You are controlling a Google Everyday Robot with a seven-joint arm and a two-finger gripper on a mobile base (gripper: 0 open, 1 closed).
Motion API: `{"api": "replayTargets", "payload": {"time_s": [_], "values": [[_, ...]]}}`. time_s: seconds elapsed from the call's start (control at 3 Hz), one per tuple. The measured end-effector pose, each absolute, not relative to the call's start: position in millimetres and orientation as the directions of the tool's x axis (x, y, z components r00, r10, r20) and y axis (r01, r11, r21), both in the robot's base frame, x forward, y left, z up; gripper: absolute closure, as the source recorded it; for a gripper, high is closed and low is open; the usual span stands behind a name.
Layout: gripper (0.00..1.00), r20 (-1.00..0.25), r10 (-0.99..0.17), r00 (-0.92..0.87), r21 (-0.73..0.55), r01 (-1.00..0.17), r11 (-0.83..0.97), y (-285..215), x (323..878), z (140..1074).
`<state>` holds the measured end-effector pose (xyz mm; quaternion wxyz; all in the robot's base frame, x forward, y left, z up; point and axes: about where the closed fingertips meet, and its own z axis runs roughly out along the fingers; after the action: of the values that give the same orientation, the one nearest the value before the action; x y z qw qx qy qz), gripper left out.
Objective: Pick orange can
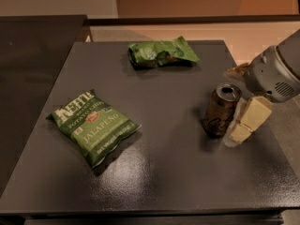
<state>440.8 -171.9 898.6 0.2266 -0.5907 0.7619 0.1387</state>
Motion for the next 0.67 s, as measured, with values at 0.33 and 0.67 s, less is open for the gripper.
{"api": "replayTargets", "payload": {"time_s": [0.33, 0.67], "values": [[0.18, -0.517, -0.833, -0.196, -0.054, -0.964, 0.261, -169.6, 441.9, 892.0], [0.41, -0.519, -0.833, -0.192, -0.067, -0.962, 0.264, -172.6, 444.4, 891.2]]}}
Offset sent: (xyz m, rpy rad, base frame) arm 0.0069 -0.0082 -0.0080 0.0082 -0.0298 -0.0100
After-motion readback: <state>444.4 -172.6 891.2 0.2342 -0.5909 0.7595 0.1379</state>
